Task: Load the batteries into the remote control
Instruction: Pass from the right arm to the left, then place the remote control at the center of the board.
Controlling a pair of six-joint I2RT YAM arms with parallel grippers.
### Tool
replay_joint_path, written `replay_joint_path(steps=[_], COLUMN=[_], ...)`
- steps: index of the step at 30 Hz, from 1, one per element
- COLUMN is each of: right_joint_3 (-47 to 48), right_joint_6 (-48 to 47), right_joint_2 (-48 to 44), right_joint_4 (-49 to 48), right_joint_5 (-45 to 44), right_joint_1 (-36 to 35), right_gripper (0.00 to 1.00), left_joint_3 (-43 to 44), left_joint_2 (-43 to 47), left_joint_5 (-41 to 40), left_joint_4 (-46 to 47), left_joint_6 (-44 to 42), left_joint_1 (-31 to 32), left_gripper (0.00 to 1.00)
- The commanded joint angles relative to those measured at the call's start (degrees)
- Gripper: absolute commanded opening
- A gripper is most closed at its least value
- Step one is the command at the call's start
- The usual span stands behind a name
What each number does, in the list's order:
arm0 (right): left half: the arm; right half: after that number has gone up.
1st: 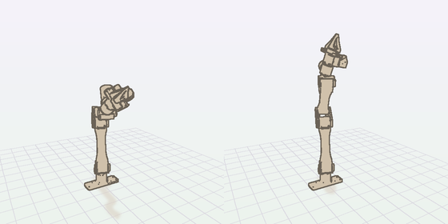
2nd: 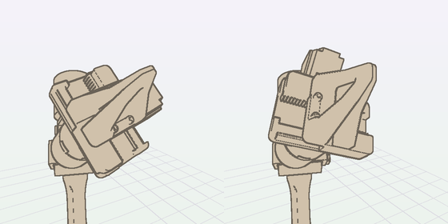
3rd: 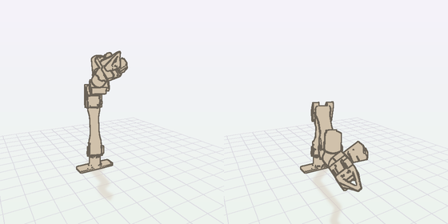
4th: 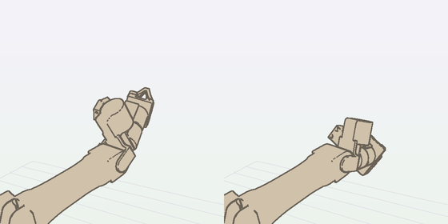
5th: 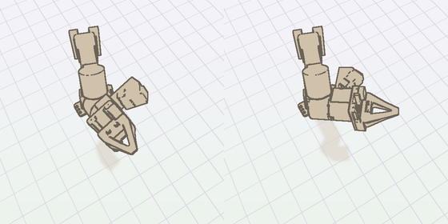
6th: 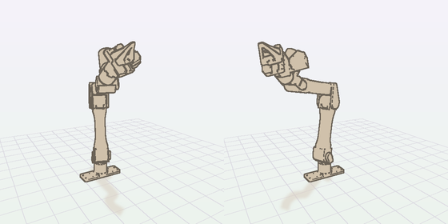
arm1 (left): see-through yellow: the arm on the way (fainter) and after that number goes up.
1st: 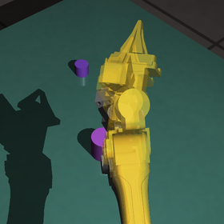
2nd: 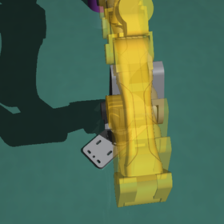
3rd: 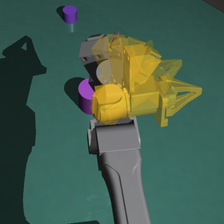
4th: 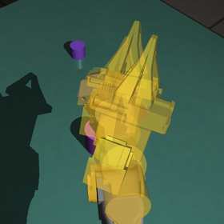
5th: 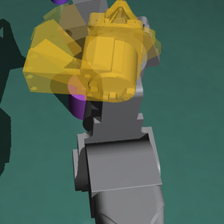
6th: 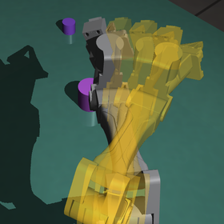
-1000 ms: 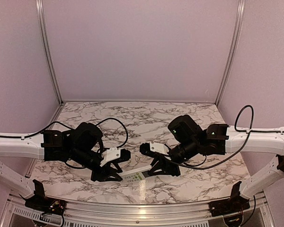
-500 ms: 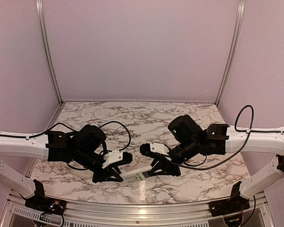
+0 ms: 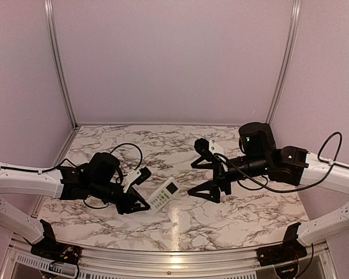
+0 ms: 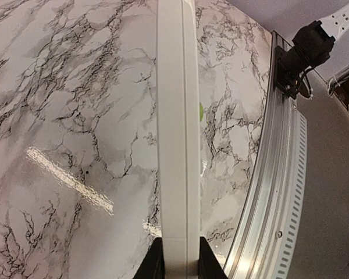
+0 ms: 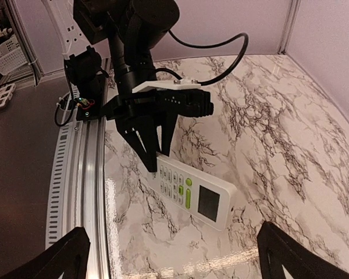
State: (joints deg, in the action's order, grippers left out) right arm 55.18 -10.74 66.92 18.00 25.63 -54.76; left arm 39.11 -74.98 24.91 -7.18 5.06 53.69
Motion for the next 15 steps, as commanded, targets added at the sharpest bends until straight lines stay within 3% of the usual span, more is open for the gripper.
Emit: replay_joint_path(steps=[1, 6, 15], right_joint_3=[-2.63, -4.14, -5.91], right_joint_6=[4.63, 7.88, 11.45], right_joint_2=[-2.62, -2.56, -0.77], right_joint_4=[-5.20, -7.37, -13.40], right_joint_5=[-4.42, -9.14, -12.55], right_joint_1=[2.88, 4.80, 5.38], right_gripper=[0.99, 0.99, 0.99], left_joint_3=[-0.22, -2.67, -0.67], left_joint_2=[-2.35, -6.59, -14.15], left_joint_5=[-5.28, -10.54, -22.67], left_joint_4=[15.13, 27.42, 32.20], left_joint_6=[17.31, 30.64, 47.47], left_joint_1=[-0.59, -0.48, 1.63], left_gripper=[0.00, 0.00, 0.00])
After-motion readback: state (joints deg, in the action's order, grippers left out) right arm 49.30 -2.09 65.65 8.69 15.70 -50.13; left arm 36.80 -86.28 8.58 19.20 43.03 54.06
